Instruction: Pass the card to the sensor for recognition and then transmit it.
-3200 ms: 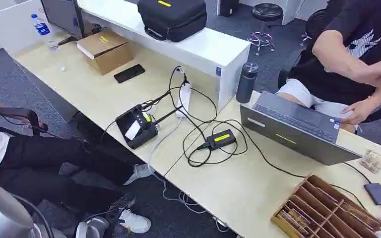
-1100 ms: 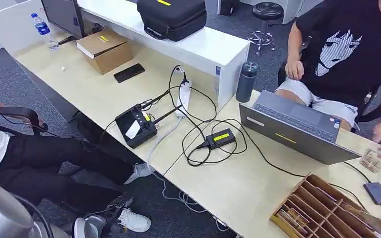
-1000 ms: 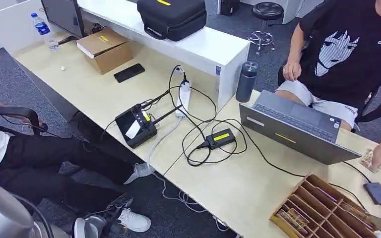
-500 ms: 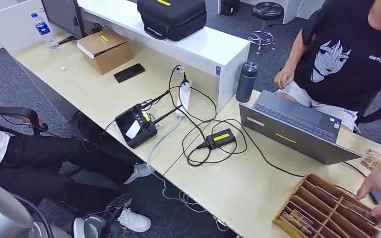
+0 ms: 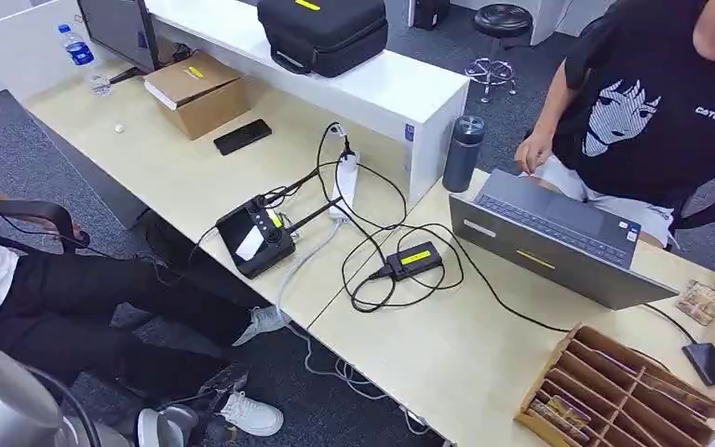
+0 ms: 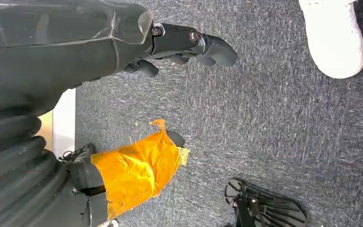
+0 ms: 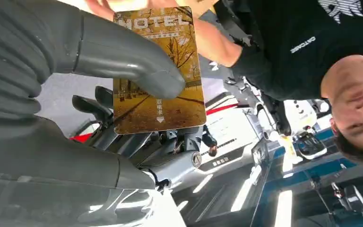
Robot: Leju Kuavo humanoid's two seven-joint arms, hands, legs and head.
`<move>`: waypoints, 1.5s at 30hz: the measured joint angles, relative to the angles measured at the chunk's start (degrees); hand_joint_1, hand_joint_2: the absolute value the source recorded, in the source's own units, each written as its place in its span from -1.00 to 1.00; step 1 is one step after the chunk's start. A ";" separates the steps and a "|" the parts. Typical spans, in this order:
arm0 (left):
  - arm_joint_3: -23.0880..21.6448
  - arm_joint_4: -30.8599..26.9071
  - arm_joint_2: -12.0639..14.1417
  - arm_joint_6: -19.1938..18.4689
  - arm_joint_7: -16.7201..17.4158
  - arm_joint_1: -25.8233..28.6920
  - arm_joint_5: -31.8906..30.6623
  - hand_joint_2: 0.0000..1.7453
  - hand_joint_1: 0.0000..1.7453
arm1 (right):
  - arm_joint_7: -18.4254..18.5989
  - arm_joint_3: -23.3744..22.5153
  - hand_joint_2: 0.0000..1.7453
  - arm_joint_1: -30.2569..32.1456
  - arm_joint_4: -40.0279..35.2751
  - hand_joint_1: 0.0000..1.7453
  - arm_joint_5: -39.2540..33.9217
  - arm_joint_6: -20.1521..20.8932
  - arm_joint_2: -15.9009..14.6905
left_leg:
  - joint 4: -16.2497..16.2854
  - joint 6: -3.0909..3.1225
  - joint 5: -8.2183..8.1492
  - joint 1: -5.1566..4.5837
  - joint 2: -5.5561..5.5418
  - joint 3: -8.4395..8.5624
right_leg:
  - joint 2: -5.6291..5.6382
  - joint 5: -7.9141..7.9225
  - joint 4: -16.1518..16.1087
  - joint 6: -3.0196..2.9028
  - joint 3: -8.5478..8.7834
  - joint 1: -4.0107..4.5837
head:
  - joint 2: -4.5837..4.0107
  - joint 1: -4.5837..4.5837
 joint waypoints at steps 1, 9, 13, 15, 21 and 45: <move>0.00 0.00 0.00 0.00 0.00 0.00 -0.15 1.00 -1.00 | 0.02 -0.26 1.00 -0.01 0.20 1.00 1.15 -0.04 0.02 | 0.00 0.00 0.00 0.00 0.00 0.00 | 0.00 0.00 0.00 0.00 0.00 0.00 | 0.00 0.00; 0.31 0.00 0.00 -0.02 0.00 -0.05 -1.22 1.00 -1.00 | 3.63 -0.41 1.00 -1.77 6.33 1.00 10.10 0.26 0.02 | 0.00 0.00 0.00 0.00 0.00 0.01 | 0.00 0.00 0.00 0.00 0.00 0.00 | 0.00 0.00; 0.79 0.00 0.00 -0.02 0.00 -0.05 -1.49 1.00 -1.00 | 4.26 -0.39 1.00 -2.40 9.42 1.00 10.10 0.26 0.02 | 0.00 0.00 0.00 0.00 0.00 0.00 | 0.00 0.00 0.00 0.00 0.00 0.00 | 0.00 0.00; 1.18 0.00 0.00 -0.02 0.00 -0.06 -1.62 1.00 -1.00 | 4.31 -0.39 1.00 -2.53 10.79 1.00 10.20 0.26 0.02 | 0.00 0.00 0.00 0.00 0.00 0.00 | 0.00 0.00 0.00 0.00 0.00 0.00 | 0.00 0.00; 1.49 0.00 0.00 -0.04 0.00 -0.06 -2.14 1.00 -1.00 | 4.83 -0.37 1.00 -2.85 12.76 1.00 10.91 0.26 -0.02 | 0.00 0.00 0.00 0.00 0.00 0.00 | 0.00 0.00 0.00 0.00 -0.01 0.00 | 0.00 0.00; 4.85 0.00 -0.94 0.72 0.15 0.02 -2.32 1.00 -1.00 | 1.57 -3.21 1.00 7.87 6.21 1.00 8.15 -1.27 -0.63 | 0.00 -0.05 -0.04 0.01 0.00 -0.01 | 0.00 -0.05 0.00 -0.05 -0.02 0.01 | 0.00 0.00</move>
